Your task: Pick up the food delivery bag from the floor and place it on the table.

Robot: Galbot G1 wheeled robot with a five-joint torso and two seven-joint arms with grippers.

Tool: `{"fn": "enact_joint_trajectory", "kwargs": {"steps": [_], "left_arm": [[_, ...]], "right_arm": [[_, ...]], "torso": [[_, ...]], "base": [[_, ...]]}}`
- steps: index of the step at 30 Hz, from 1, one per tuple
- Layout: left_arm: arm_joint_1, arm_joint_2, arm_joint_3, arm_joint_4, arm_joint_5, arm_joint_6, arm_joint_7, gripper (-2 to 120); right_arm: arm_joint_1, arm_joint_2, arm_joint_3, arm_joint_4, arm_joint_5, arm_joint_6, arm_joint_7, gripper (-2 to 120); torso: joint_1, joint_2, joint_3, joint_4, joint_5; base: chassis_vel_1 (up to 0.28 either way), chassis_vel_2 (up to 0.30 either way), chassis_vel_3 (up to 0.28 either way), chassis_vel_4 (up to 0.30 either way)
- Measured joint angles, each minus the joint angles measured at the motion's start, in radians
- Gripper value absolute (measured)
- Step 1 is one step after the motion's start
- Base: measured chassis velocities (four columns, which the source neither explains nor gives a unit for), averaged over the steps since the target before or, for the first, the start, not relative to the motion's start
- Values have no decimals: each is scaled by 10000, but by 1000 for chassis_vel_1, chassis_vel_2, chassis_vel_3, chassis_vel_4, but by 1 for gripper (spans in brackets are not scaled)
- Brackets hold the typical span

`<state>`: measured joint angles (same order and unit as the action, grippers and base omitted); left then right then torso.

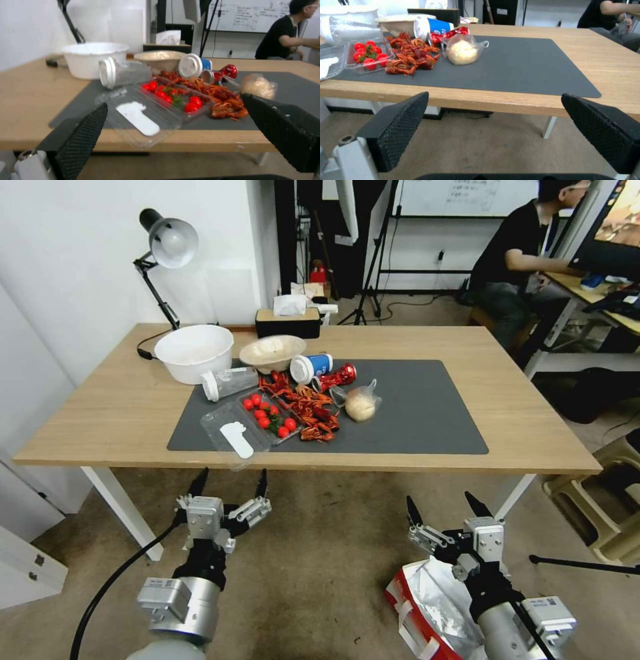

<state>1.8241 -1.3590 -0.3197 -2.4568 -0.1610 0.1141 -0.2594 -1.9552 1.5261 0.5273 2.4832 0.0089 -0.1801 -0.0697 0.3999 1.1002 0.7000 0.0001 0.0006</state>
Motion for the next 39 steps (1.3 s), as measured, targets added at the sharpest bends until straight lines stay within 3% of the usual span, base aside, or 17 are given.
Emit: {"fn": "enact_joint_trajectory", "kwargs": {"steps": [1,2,8,9,11,34,39], "left_arm": [[-92,-198,-394,349,570,-401,834,100],[-89,-278,-503,439,639,-442,968,100],[-60,-208,-379,300,368,-287,539,100],[74,102,126,-124,-235,61,-349,100],[147,222,260,-236,-605,8,-757,100],[131,181,-78,-91,-1070,-1,-909,100],[106,186,-120,-99,-1148,105,-945,100]], "right_arm": [[4,0,7,-7,-21,22,4,100],[5,-5,14,-12,-28,31,6,100],[11,-7,29,-30,-53,64,7,100],[13,-5,35,-36,-74,81,13,100],[16,-3,39,-41,-103,104,22,100],[26,24,56,-102,-360,225,47,100],[16,35,51,-119,-404,234,50,100]], "torso": [[0,0,-1,-7,-9],[2,-2,2,0,-14],[2,-2,0,0,-9],[1,-1,1,-2,-4],[1,-1,0,-1,-7],[1,-2,0,-1,-6],[-95,-219,-118,-1,-6]], "base": [[0,0,0,0],[0,0,0,0],[0,0,0,0],[0,0,0,0],[0,0,0,0],[0,0,0,0],[0,0,0,0]]}}
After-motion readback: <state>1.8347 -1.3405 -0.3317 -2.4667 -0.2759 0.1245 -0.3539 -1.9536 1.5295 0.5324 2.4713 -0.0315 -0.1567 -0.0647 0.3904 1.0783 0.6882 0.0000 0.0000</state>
